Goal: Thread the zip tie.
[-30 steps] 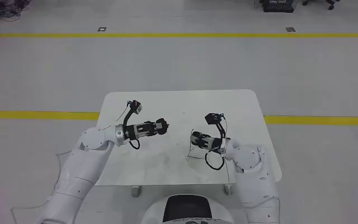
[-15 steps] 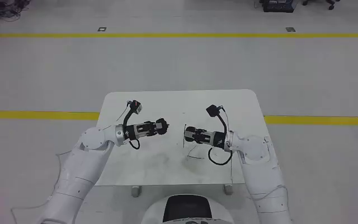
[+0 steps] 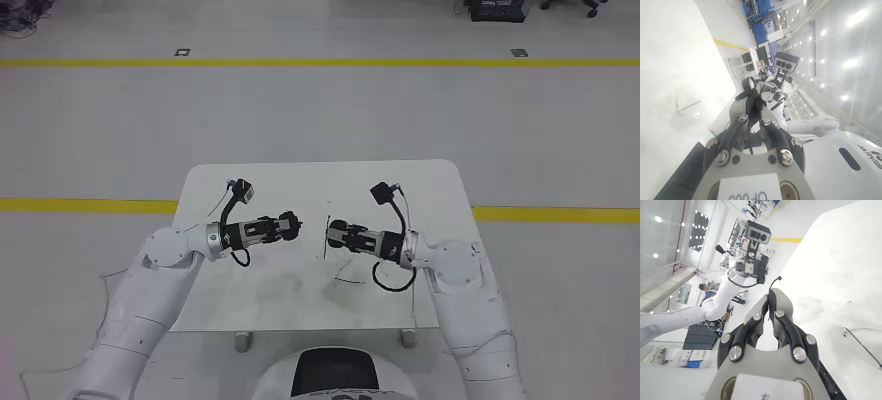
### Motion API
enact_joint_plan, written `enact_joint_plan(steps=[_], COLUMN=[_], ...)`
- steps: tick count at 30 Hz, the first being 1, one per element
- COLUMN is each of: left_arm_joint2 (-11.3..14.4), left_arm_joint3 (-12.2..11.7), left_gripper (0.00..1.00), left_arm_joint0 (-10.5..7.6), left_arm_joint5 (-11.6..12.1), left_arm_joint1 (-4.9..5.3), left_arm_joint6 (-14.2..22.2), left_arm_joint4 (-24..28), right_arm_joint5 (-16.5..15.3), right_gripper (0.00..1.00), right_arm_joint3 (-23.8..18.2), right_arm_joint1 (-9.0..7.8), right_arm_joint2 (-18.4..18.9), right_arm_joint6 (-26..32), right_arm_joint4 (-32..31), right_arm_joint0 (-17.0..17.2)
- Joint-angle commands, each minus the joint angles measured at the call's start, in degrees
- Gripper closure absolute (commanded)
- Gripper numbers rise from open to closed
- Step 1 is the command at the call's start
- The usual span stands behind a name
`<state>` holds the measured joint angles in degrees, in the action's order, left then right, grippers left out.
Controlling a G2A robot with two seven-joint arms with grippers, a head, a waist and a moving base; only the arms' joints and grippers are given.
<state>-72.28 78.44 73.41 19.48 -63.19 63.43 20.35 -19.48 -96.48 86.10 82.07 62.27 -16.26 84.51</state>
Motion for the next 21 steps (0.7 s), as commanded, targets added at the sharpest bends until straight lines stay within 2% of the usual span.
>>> enact_joint_plan(steps=[1,4,7,16,21], left_arm_joint2=[0.0,0.0,0.0,0.0,0.0], left_arm_joint3=[0.0,0.0,0.0,0.0,0.0], left_gripper=[1.0,1.0,1.0,1.0,1.0], left_arm_joint0=[0.0,0.0,0.0,0.0,0.0], left_arm_joint5=[0.0,0.0,0.0,0.0,0.0], left_arm_joint1=[0.0,0.0,0.0,0.0,0.0], left_arm_joint6=[0.0,0.0,0.0,0.0,0.0], left_arm_joint4=[0.0,0.0,0.0,0.0,0.0], right_arm_joint5=[0.0,0.0,0.0,0.0,0.0], right_gripper=[1.0,1.0,1.0,1.0,1.0], right_arm_joint3=[-3.02,-6.13,-7.52,-6.67,-6.67], right_arm_joint1=[-0.51,-1.5,-2.61,-6.46,-6.46], right_arm_joint2=[0.24,-0.21,-1.73,-8.5,-8.5], right_arm_joint6=[-2.85,-5.9,-9.43,-22.65,-22.65], right_arm_joint4=[1.86,0.91,-0.82,-5.23,-5.23], right_arm_joint0=[1.15,2.19,2.9,2.32,2.32])
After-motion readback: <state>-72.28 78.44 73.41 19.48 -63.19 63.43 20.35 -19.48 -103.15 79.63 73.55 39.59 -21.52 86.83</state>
